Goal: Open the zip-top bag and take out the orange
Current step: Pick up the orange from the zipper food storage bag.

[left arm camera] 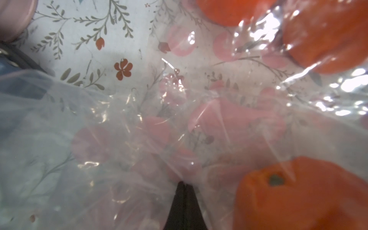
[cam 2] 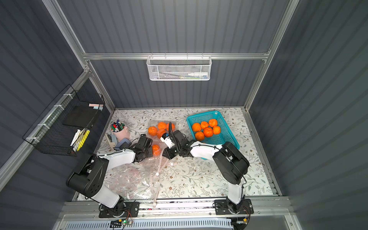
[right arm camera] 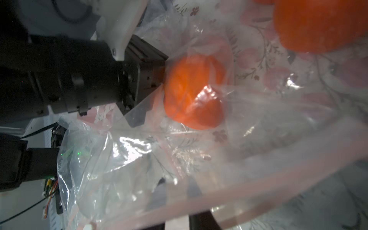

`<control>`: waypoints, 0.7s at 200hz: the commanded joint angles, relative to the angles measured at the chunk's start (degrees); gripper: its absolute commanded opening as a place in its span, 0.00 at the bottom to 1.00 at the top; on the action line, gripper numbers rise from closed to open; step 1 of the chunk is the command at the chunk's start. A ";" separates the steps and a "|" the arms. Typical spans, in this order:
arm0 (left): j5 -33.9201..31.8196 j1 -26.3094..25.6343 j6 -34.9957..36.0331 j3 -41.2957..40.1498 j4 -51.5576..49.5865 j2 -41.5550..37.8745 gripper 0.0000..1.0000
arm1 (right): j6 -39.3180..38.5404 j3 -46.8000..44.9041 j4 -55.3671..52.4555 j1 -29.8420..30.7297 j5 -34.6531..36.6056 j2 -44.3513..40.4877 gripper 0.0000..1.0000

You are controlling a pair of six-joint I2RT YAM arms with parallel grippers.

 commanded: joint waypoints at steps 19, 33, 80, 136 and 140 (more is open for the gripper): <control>1.93 0.09 -0.51 -2.25 -6.09 1.00 0.00 | -1.13 1.57 4.96 0.30 1.15 5.17 0.50; 1.98 0.09 -0.47 -2.18 -6.10 1.08 0.00 | -1.10 2.19 7.51 0.30 1.53 6.94 0.58; 2.00 0.09 -0.39 -2.24 -5.97 0.92 0.00 | -0.53 5.42 12.08 0.26 -1.16 10.90 0.70; 2.04 0.09 -0.39 -2.12 -6.01 1.09 0.00 | 5.09 6.20 19.78 0.26 -2.61 13.35 0.74; 2.08 0.09 -0.39 -2.16 -6.01 1.09 0.00 | 5.54 6.71 19.77 0.26 -2.61 13.98 0.74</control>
